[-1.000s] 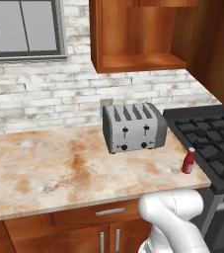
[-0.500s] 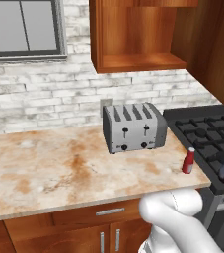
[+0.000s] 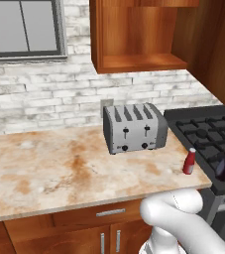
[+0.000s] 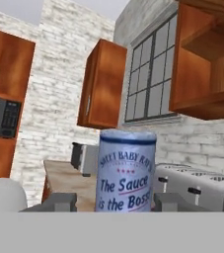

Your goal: Take 2 condiments from the cabinet and move them on the counter near the stove.Make sure the condiments are lined up with each other, next to each other.

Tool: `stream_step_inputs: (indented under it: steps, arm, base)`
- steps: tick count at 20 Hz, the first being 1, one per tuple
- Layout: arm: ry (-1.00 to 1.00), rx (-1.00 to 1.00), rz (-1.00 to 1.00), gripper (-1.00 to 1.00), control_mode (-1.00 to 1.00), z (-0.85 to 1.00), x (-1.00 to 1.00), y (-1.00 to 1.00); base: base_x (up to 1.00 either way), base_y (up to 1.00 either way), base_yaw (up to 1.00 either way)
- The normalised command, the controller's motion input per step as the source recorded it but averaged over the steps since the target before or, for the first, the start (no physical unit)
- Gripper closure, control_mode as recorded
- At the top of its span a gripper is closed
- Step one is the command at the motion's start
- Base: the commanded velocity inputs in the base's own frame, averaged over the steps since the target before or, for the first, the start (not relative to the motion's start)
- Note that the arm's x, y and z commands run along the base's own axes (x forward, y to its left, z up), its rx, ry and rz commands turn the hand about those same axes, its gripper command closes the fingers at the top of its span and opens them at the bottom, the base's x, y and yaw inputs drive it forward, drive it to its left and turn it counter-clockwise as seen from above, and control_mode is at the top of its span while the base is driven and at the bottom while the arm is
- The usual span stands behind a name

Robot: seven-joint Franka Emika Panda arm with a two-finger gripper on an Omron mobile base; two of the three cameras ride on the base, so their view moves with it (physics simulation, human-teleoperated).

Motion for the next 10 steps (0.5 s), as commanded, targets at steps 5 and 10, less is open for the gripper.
stream_step_inputs:
  steps: [5,10]
  arm:
    - [0.00,-0.01,-0.12,1.00,-1.00,-0.40,0.36,0.00]
    - [0.00,0.00,-0.04,1.00,-1.00,-0.31,0.36,0.00]
  base:
    - [0.00,0.00,0.00]
    - [0.00,0.00,0.00]
